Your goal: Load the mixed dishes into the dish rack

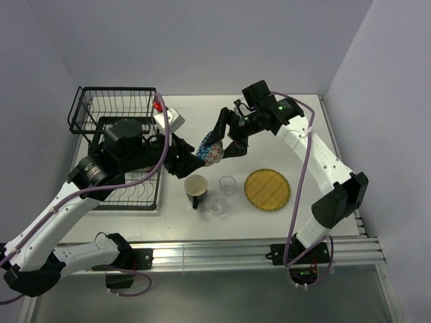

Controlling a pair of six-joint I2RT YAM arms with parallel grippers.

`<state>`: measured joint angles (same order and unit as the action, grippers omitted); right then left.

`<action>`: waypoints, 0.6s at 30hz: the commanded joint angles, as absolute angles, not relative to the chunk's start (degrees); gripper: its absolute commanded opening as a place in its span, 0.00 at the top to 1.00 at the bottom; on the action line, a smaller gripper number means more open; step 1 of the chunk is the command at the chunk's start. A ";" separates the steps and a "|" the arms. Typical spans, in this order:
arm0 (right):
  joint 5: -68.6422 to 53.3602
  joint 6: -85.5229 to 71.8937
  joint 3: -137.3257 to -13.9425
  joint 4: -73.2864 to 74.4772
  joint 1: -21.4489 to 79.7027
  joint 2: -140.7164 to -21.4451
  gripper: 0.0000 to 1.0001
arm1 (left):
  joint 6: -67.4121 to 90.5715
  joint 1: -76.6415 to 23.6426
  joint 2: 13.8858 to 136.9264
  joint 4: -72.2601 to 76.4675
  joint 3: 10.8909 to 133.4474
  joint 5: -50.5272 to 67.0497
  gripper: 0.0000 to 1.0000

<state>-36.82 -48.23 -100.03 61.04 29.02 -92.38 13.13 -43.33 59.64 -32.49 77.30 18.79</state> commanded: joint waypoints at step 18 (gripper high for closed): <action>-48.43 -57.92 -97.03 53.88 28.92 -85.61 1.00 | 3.78 -45.44 63.63 -36.04 76.99 24.17 0.30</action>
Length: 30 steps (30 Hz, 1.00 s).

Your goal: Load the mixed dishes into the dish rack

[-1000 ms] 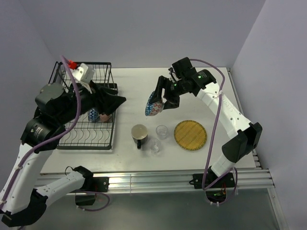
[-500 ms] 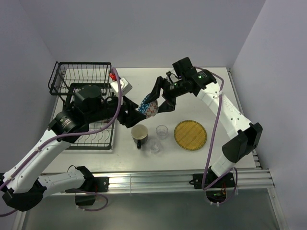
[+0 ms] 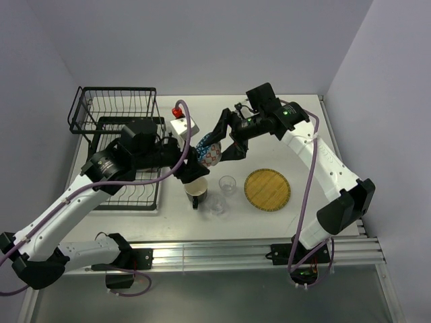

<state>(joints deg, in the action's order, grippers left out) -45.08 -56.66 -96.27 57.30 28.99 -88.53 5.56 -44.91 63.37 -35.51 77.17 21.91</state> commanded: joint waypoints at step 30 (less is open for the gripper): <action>-43.16 -52.74 -98.52 54.05 27.95 -84.55 0.42 | 19.94 -36.13 51.96 -22.06 56.97 27.07 1.00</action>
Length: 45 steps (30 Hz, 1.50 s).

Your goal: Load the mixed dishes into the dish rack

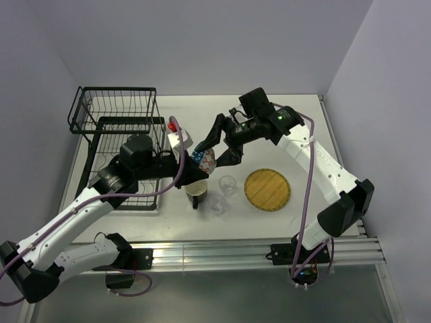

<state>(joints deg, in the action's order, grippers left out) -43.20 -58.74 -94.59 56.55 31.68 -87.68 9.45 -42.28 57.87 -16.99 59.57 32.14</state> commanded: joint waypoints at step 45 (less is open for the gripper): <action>-42.72 -42.71 -90.26 56.60 24.61 -84.03 0.43 | 54.23 18.96 35.85 -19.18 39.64 31.09 1.00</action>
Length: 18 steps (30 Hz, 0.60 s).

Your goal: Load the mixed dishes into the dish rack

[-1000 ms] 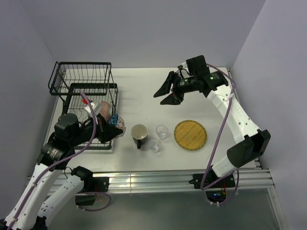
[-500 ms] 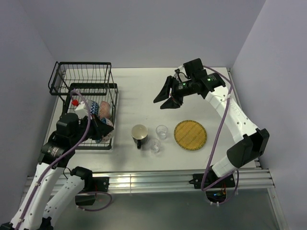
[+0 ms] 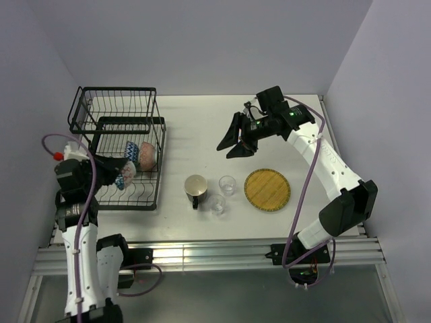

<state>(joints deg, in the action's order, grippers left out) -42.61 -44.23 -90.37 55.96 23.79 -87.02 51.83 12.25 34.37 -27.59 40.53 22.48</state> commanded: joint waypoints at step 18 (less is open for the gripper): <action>-41.84 -42.37 -93.77 58.27 35.24 -88.94 0.44 | 56.42 32.61 43.94 -16.01 41.49 23.56 1.00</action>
<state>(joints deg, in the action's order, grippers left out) -42.44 -43.72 -90.78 57.23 33.19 -88.16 53.69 31.51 43.05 -23.86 39.64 24.99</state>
